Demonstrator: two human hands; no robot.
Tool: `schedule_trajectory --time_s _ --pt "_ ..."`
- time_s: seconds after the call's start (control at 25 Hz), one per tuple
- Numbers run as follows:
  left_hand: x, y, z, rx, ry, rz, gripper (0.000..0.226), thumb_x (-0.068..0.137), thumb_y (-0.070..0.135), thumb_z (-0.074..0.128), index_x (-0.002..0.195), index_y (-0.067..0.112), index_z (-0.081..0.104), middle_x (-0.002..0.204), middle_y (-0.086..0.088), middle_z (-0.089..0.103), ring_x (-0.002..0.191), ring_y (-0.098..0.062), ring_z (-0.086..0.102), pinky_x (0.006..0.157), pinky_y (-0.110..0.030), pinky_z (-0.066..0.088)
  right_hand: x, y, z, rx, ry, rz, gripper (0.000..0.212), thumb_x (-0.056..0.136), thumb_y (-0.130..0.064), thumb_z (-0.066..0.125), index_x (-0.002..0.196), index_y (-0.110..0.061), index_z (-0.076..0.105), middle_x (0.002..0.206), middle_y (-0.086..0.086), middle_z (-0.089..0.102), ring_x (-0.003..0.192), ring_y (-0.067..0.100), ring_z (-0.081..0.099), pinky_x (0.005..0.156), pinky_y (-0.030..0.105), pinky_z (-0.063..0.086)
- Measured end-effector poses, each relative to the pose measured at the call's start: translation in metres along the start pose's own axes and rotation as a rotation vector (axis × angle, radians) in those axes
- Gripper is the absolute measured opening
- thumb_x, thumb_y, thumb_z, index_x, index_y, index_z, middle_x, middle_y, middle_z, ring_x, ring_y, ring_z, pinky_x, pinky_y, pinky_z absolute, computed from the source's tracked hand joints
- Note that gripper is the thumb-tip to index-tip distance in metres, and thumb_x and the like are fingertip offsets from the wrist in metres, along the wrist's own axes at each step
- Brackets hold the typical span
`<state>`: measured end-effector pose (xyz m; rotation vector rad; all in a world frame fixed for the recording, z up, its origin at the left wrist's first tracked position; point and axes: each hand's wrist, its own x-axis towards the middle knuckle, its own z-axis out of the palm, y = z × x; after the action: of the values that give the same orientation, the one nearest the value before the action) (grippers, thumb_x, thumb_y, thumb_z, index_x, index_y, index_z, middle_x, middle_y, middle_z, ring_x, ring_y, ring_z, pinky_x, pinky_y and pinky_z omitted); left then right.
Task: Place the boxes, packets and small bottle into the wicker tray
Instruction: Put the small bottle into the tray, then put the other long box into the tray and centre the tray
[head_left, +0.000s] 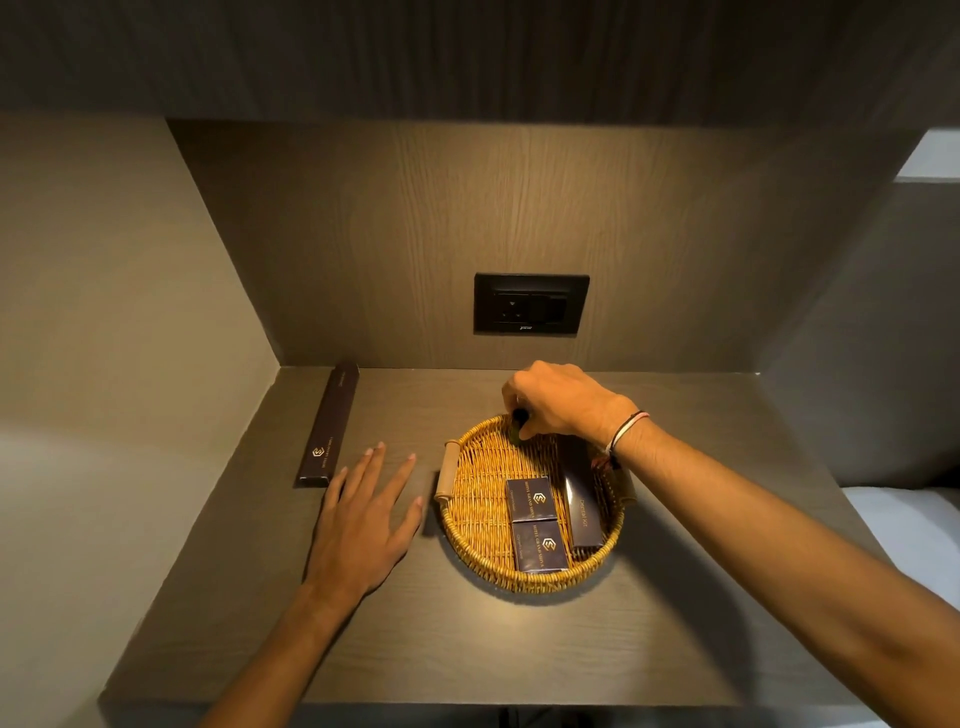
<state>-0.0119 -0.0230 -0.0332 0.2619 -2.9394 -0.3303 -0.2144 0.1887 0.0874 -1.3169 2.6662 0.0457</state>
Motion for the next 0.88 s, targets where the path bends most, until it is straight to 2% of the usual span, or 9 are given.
schedule_trajectory --time_s 0.2,0.28,0.4,0.52,0.6,0.68,0.72,0.8,0.88 --pt "0.0 0.001 0.0 0.003 -0.002 0.005 0.064 0.093 0.062 0.023 0.151 0.035 0.024 0.162 -0.007 0.022 0.149 -0.02 0.016 0.12 -0.047 0.013 -0.003 -0.001 -0.005 0.056 -0.017 0.011 0.044 0.077 -0.035 0.081 0.113 -0.019 0.061 0.109 0.003 0.066 0.098 0.022 0.062 0.07 0.033 0.047" --pt "0.0 0.0 -0.001 0.013 -0.004 0.0 0.065 0.093 0.063 0.021 0.151 0.035 0.024 0.162 -0.006 0.022 0.149 -0.02 0.016 0.119 -0.046 0.013 -0.007 0.001 -0.013 0.126 0.026 0.001 0.034 0.079 -0.033 0.079 0.108 -0.02 0.064 0.104 -0.001 0.065 0.097 0.019 0.062 0.071 0.033 0.049" --pt "0.001 0.001 -0.003 0.018 -0.001 0.006 0.065 0.093 0.062 0.02 0.151 0.033 0.025 0.161 -0.007 0.024 0.149 -0.021 0.018 0.119 -0.046 0.014 -0.023 0.008 -0.026 0.326 0.164 -0.009 0.01 0.087 -0.029 0.072 0.089 -0.02 0.069 0.089 -0.007 0.066 0.088 0.011 0.064 0.072 0.031 0.054" --pt "-0.001 0.005 -0.006 0.049 -0.003 0.005 0.064 0.094 0.059 0.02 0.15 0.03 0.029 0.159 -0.011 0.03 0.147 -0.024 0.025 0.117 -0.048 0.021 -0.04 0.025 -0.025 0.443 0.366 0.062 0.033 0.097 -0.043 0.055 0.085 -0.017 0.071 0.08 -0.002 0.069 0.076 0.011 0.065 0.066 0.031 0.053" --pt "0.001 0.009 -0.011 0.098 -0.003 0.016 0.059 0.095 0.052 0.027 0.148 0.026 0.035 0.154 -0.014 0.039 0.142 -0.027 0.035 0.113 -0.049 0.031 -0.053 0.045 -0.012 0.489 0.539 0.161 0.041 0.101 -0.043 0.042 0.093 -0.016 0.072 0.088 0.002 0.072 0.083 0.013 0.066 0.072 0.034 0.052" --pt "0.007 0.013 -0.019 0.183 0.001 0.038 0.05 0.097 0.041 0.037 0.142 0.022 0.046 0.144 -0.016 0.051 0.131 -0.028 0.049 0.104 -0.047 0.041 -0.069 0.07 0.009 0.472 0.68 0.293 0.033 0.103 -0.029 0.04 0.108 -0.014 0.069 0.105 0.008 0.071 0.096 0.017 0.063 0.081 0.032 0.047" --pt "0.012 0.015 -0.025 0.215 0.013 0.045 0.043 0.097 0.035 0.043 0.136 0.02 0.054 0.136 -0.015 0.058 0.123 -0.027 0.055 0.098 -0.045 0.044 -0.078 0.083 0.024 0.429 0.69 0.364 0.031 0.103 -0.021 0.04 0.117 -0.013 0.066 0.115 0.011 0.069 0.106 0.023 0.061 0.089 0.034 0.044" --pt "0.023 0.014 -0.04 0.212 0.075 0.013 0.03 0.094 0.023 0.052 0.12 0.014 0.065 0.119 -0.013 0.066 0.109 -0.026 0.059 0.091 -0.044 0.046 -0.096 0.101 0.062 0.351 0.551 0.484 0.036 0.101 -0.017 0.042 0.135 -0.01 0.054 0.137 0.015 0.057 0.129 0.032 0.05 0.107 0.042 0.037" --pt "0.034 0.006 -0.054 0.191 0.134 -0.076 0.026 0.092 0.018 0.056 0.115 0.01 0.067 0.117 -0.016 0.064 0.106 -0.031 0.058 0.087 -0.047 0.048 -0.113 0.102 0.1 0.304 0.357 0.547 0.049 0.103 -0.027 0.041 0.149 -0.013 0.037 0.157 0.012 0.036 0.147 0.029 0.029 0.118 0.045 0.023"
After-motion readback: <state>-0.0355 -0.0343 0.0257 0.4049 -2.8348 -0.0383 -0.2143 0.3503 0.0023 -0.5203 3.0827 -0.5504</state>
